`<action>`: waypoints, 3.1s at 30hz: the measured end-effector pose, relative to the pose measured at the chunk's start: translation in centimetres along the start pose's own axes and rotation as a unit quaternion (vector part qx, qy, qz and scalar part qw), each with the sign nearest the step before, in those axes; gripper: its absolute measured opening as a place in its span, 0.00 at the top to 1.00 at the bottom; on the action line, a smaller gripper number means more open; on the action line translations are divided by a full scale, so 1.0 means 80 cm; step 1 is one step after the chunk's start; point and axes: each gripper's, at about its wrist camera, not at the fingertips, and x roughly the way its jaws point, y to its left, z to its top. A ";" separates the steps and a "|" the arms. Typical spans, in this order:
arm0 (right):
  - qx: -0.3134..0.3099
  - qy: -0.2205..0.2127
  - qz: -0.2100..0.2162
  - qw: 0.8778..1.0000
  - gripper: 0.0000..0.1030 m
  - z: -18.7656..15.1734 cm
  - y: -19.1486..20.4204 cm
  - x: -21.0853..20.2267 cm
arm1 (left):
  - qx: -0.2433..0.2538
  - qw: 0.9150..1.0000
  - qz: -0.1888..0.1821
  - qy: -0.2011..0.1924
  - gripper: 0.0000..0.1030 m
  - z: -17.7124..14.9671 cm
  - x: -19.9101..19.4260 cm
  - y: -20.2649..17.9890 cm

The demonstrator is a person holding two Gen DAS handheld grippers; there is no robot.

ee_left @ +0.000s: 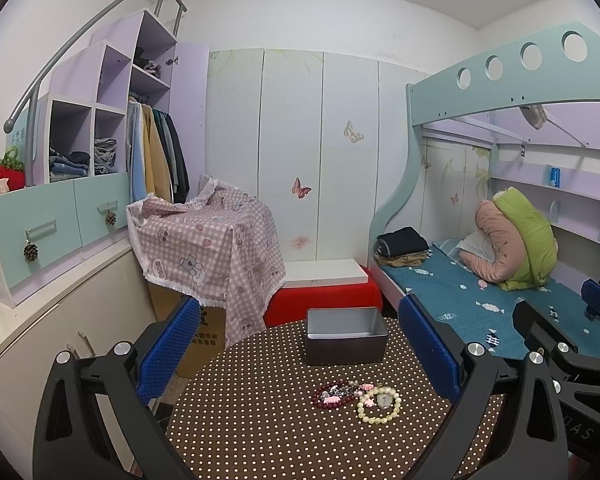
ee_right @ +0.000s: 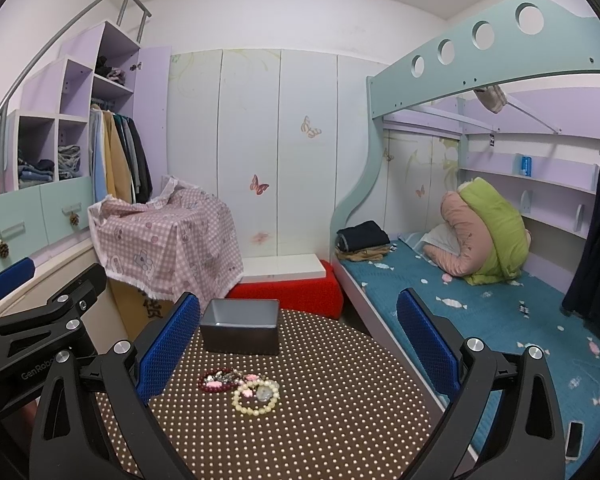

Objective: Organize jewelry

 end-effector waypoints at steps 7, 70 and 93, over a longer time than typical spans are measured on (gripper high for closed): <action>0.003 0.007 0.002 1.000 0.07 -0.011 0.004 0.015 | 0.003 1.000 0.002 0.008 0.07 0.001 0.011 0.001; 0.019 0.320 0.058 0.945 0.07 -0.203 -0.015 0.318 | 0.020 0.944 -0.028 0.328 0.94 -0.179 0.335 0.020; 0.003 0.329 0.079 0.941 0.90 -0.209 0.012 0.308 | -0.075 0.939 -0.192 0.276 0.94 -0.106 0.258 0.056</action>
